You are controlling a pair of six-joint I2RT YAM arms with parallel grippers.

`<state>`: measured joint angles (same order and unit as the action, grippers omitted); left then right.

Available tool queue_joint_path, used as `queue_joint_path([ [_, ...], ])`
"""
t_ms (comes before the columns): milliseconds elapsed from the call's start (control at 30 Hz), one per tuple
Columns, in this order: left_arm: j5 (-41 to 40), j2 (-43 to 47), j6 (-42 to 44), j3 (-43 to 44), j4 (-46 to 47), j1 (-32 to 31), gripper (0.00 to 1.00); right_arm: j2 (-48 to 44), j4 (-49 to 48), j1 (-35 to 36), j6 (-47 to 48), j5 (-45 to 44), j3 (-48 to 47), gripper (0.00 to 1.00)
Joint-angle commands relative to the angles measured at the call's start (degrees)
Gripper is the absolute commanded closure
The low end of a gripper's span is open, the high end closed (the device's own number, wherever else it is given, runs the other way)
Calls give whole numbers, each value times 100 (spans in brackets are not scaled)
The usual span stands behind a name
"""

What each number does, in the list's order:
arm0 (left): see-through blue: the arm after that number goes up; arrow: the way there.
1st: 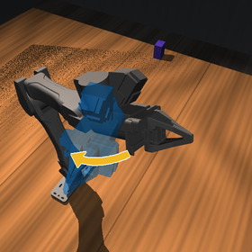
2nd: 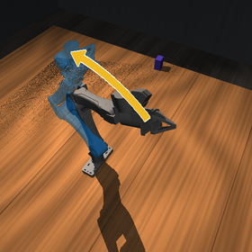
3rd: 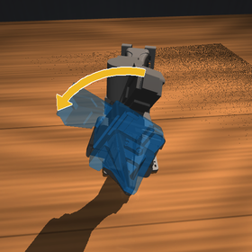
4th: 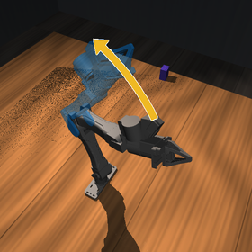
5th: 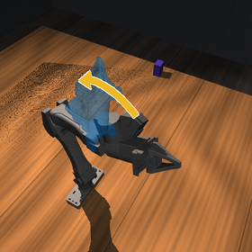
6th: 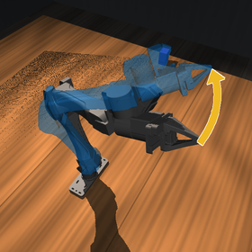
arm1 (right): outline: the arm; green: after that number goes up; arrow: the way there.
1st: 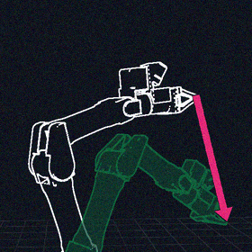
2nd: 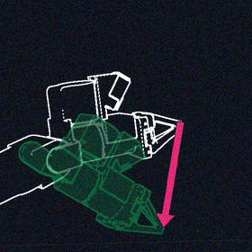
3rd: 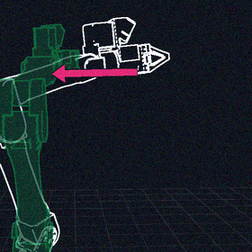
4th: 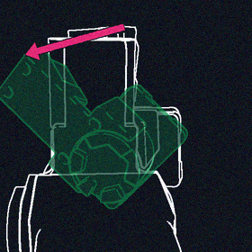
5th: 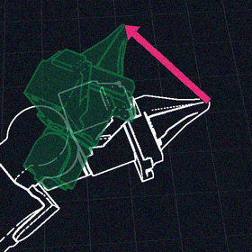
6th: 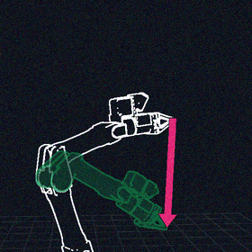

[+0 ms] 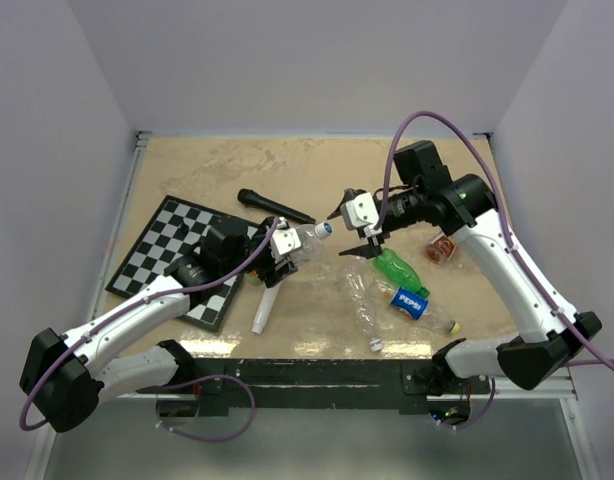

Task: Unscrew the bottle caps
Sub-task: Unscrew the bottle cap from the plastic bottle.

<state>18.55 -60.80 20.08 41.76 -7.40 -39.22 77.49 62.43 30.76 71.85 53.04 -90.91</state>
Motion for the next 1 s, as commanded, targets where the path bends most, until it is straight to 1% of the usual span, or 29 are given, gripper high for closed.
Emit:
queue_joint_path([
  [0, -53, 94, -100, 87, 160, 11, 100, -366, -126, -193, -795, 14, -94, 27],
  [167, -53, 94, -109, 87, 168, 11, 100, -700, -372, -483, -1436, 215, 196, 27],
  [267, -79, 85, -127, 87, 169, 11, 100, -893, -845, -598, -2261, 242, 416, 27],
  [367, -97, 68, -127, 87, 169, 20, 100, -990, -1127, -677, -2737, 304, 548, 28],
  [600, -123, 68, -135, 96, 169, 11, 100, -1043, -2208, -738, -4828, 269, 1005, 28],
  [767, -141, 59, -144, 87, 186, 11, 100, -1035, -2376, -739, -5435, 374, 1120, 28],
  [967, -149, 68, -153, 104, 186, 20, 100, -921, -2473, -738, -5849, 278, 1085, 28],
])
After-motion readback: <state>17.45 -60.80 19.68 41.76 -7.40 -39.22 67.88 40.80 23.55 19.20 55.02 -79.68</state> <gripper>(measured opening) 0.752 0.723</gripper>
